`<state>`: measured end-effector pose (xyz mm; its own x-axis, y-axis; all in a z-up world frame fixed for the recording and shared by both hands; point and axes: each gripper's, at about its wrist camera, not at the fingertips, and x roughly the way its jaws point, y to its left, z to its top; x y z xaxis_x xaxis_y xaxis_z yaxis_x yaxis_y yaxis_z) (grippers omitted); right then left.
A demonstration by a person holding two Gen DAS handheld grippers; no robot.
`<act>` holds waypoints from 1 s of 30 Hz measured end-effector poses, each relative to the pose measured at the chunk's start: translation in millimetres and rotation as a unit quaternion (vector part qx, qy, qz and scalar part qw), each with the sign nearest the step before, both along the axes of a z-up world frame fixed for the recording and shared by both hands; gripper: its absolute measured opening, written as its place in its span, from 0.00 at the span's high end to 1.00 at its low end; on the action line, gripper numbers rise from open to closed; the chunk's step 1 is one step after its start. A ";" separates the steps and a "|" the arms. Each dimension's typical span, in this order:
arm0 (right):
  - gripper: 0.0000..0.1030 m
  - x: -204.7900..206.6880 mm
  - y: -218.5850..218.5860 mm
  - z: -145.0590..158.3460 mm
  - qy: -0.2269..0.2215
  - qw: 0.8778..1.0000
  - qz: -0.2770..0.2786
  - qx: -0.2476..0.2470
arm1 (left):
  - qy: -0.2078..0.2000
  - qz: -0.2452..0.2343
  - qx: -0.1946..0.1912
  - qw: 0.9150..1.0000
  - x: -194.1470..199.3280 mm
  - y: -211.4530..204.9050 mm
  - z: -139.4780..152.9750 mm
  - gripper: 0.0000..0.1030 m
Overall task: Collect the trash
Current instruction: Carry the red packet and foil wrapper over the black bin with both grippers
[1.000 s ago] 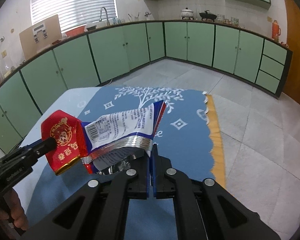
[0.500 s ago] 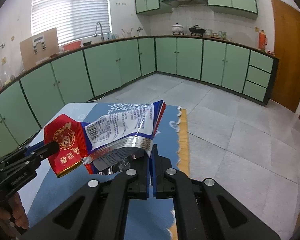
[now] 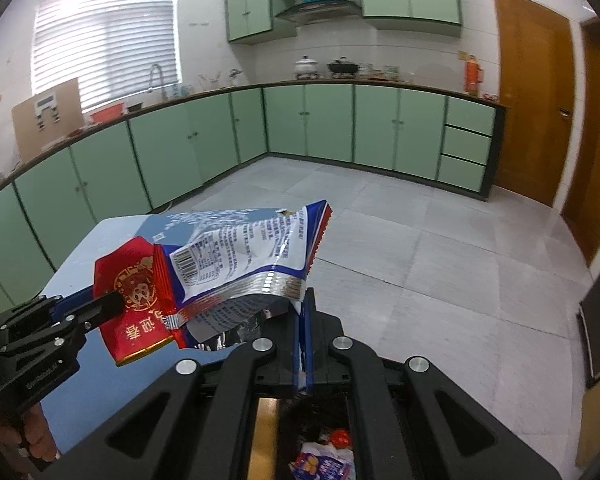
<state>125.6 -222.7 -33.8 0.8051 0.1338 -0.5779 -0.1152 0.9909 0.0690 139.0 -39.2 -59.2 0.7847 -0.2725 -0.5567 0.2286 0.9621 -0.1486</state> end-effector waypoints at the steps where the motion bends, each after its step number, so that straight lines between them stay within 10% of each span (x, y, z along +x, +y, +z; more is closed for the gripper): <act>1: 0.98 -3.7 -5.3 0.4 -0.001 1.000 -0.005 0.000 | -0.003 -0.007 0.002 1.000 -1.9 -7.3 1.6 0.77; 30: 0.98 -89.6 -112.3 -40.0 0.043 0.991 -0.120 -0.026 | 0.004 -0.099 0.017 0.995 -22.2 -114.3 -27.3 0.76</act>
<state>36.1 -335.0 -73.8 0.7573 -0.0880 -0.6471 0.1293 0.9915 0.0165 116.7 -153.5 -86.5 0.7127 -0.4027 -0.5744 0.4139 0.9025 -0.1191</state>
